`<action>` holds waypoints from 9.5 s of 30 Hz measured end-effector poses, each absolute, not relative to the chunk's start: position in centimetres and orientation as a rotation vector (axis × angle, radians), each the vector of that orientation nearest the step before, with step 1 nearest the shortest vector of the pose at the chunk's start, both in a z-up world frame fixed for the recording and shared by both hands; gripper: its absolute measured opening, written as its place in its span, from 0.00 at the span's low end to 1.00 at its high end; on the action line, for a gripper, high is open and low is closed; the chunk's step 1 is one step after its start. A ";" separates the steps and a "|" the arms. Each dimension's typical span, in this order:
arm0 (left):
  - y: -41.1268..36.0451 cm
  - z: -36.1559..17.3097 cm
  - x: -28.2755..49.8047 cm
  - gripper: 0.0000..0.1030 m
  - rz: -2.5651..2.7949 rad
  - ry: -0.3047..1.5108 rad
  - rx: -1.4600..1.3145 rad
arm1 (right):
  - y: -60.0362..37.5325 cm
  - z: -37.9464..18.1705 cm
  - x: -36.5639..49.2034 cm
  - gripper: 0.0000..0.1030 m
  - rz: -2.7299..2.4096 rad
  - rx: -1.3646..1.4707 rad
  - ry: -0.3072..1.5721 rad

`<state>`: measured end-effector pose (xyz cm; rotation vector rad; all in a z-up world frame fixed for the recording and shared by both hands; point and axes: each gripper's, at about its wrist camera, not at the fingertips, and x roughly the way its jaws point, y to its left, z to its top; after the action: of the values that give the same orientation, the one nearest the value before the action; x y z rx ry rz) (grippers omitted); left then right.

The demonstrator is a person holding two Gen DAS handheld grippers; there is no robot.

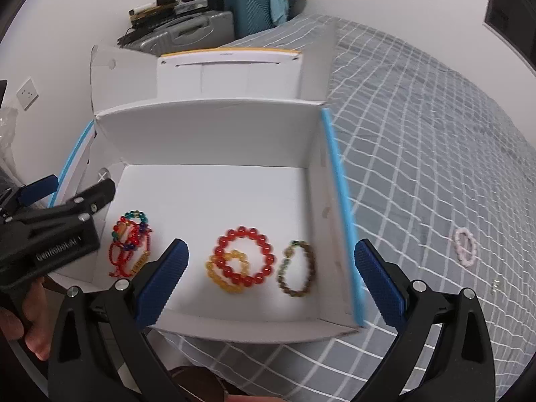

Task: Organize jewelry

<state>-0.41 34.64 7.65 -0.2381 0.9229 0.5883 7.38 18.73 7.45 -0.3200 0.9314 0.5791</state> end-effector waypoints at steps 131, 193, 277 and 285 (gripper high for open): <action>-3.1 0.6 25.5 0.09 -0.040 0.868 -0.066 | -22.6 -3.3 25.6 0.00 0.074 0.036 0.960; 2.8 10.6 14.4 0.09 0.078 0.788 0.013 | -16.2 9.8 15.5 0.00 0.104 -0.026 0.804; 34.5 7.9 -4.6 0.89 0.597 0.828 -0.235 | 20.2 7.9 5.0 0.86 0.624 -0.253 0.814; 31.6 8.7 -8.4 0.94 0.595 0.745 -0.211 | 16.9 8.7 1.9 0.93 0.604 -0.229 0.732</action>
<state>-8.36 31.65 8.70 -0.2114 0.7447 0.5953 1.90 16.91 8.67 -0.2287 0.7317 0.6041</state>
